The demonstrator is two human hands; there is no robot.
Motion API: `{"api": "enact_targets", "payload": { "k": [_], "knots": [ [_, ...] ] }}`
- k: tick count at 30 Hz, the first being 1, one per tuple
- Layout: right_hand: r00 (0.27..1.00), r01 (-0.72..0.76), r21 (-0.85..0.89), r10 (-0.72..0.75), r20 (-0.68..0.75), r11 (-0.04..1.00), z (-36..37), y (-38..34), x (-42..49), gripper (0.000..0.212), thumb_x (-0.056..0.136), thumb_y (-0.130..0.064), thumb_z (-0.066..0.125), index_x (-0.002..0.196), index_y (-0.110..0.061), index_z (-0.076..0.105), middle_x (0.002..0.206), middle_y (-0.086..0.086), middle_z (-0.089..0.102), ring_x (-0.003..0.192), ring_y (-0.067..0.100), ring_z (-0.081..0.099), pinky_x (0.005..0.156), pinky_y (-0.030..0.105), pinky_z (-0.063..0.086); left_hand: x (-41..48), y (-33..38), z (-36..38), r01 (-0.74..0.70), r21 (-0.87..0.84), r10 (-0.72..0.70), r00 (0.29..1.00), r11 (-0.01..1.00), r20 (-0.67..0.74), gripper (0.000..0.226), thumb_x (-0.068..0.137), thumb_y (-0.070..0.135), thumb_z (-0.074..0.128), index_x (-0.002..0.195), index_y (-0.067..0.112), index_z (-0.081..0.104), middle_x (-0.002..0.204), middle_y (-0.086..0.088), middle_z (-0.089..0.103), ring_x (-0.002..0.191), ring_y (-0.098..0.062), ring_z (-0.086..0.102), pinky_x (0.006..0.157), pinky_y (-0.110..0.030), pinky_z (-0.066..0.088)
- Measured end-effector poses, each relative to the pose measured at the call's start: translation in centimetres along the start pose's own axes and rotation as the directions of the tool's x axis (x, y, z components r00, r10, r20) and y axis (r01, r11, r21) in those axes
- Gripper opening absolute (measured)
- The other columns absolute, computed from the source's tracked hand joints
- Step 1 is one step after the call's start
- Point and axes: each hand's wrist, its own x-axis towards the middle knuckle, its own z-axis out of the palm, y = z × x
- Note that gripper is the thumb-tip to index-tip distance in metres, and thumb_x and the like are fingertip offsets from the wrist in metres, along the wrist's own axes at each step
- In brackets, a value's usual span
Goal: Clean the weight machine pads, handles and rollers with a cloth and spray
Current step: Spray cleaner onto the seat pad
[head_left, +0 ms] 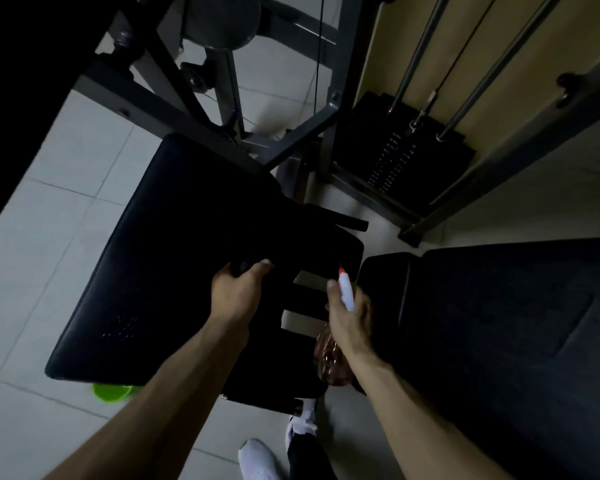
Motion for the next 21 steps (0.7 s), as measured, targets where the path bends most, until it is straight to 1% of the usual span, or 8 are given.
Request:
{"api": "enact_targets", "payload": {
  "k": [3, 6, 8, 10, 13, 16, 19, 21],
  "knots": [
    [0.998, 0.008, -0.038, -0.006, 0.061, 0.999, -0.6, 0.5, 1.0, 0.081, 0.078, -0.09, 0.048, 0.126, -0.026, 0.065, 0.113, 0.001, 0.067, 0.099, 0.016, 0.068, 0.086, 0.038, 0.059, 0.6, 1.1, 1.3, 0.009, 0.001, -0.009, 1.0, 1.0, -0.028, 0.028, 0.095, 0.023, 0.072, 0.121, 0.013, 0.066, 0.111, -0.011, 0.073, 0.102, -0.029, 0.071, 0.099, -0.047, 0.057],
    [0.983, 0.078, -0.021, -0.074, 0.166, 0.997, -1.1, -2.7, -0.4, 0.043, 0.093, -0.065, 0.059, 0.106, -0.026, 0.07, 0.094, -0.009, 0.067, 0.088, 0.014, 0.069, 0.073, 0.018, 0.053, -0.7, 2.6, 1.0, -0.009, -0.005, 0.009, 0.997, 1.0, -0.076, 0.024, 0.094, 0.023, 0.073, 0.115, 0.013, 0.069, 0.107, -0.011, 0.075, 0.099, -0.03, 0.073, 0.096, -0.049, 0.058],
    [0.945, 0.172, 0.027, -0.173, 0.278, 0.985, -1.2, -6.4, -1.9, 0.03, 0.1, -0.047, 0.06, 0.125, -0.033, 0.067, 0.108, -0.02, 0.068, 0.104, -0.002, 0.066, 0.083, 0.008, 0.048, -2.3, 4.5, -0.4, -0.023, -0.033, 0.019, 0.994, 0.999, -0.111, 0.019, 0.094, 0.02, 0.073, 0.11, 0.012, 0.071, 0.103, -0.012, 0.077, 0.095, -0.03, 0.074, 0.092, -0.049, 0.06],
    [0.911, 0.268, -0.013, -0.249, 0.33, 0.963, -0.9, -9.8, -3.5, 0.036, 0.098, -0.053, 0.061, 0.131, -0.038, 0.063, 0.117, -0.023, 0.066, 0.11, -0.007, 0.062, 0.087, 0.007, 0.046, -4.1, 6.8, -2.2, -0.058, -0.058, 0.05, 0.991, 0.997, -0.128, 0.013, 0.094, 0.016, 0.072, 0.105, 0.01, 0.072, 0.098, -0.013, 0.078, 0.09, -0.031, 0.075, 0.086, -0.045, 0.061],
    [0.873, 0.38, -0.01, -0.354, 0.336, 0.925, -0.1, -16.7, -6.8, 0.035, 0.089, -0.056, 0.066, 0.117, -0.038, 0.056, 0.101, -0.014, 0.065, 0.088, 0.002, 0.065, 0.074, 0.024, 0.056, -7.3, 11.9, -5.8, -0.128, -0.092, 0.113, 0.981, 0.987, -0.158, 0.008, 0.095, 0.012, 0.07, 0.102, 0.008, 0.071, 0.095, -0.013, 0.078, 0.089, -0.031, 0.075, 0.082, -0.043, 0.061],
    [0.837, 0.435, 0.059, -0.427, 0.343, 0.899, 0.4, -22.1, -9.9, 0.04, 0.077, -0.043, 0.062, 0.109, -0.022, 0.056, 0.086, 0.005, 0.059, 0.068, 0.014, 0.061, 0.061, 0.034, 0.054, -10.3, 16.1, -9.1, -0.216, -0.105, 0.198, 0.968, 0.971, -0.156, 0.008, 0.093, 0.011, 0.072, 0.1, 0.006, 0.071, 0.093, -0.015, 0.077, 0.085, -0.029, 0.075, 0.072, -0.032, 0.06],
    [0.775, 0.482, 0.152, -0.5, 0.386, 0.863, 1.2, -28.3, -13.0, 0.043, 0.071, -0.039, 0.06, 0.109, -0.02, 0.062, 0.103, 0.004, 0.065, 0.088, 0.016, 0.066, 0.082, 0.045, 0.058, -13.2, 19.9, -13.5, -0.332, -0.088, 0.313, 0.933, 0.939, -0.18, 0.01, 0.091, 0.012, 0.074, 0.1, 0.006, 0.071, 0.089, -0.013, 0.077, 0.078, -0.022, 0.073, 0.065, -0.028, 0.056],
    [0.732, 0.54, 0.205, -0.575, 0.365, 0.816, 2.0, -32.2, -15.1, 0.029, 0.075, -0.034, 0.067, 0.104, -0.029, 0.062, 0.113, -0.001, 0.067, 0.099, 0.016, 0.068, 0.091, 0.054, 0.056, -14.7, 21.4, -16.4, -0.387, -0.093, 0.361, 0.908, 0.917, -0.215, 0.008, 0.09, 0.013, 0.076, 0.094, 0.007, 0.072, 0.08, -0.007, 0.075, 0.076, -0.021, 0.07, 0.068, -0.033, 0.054]
  ]
}}
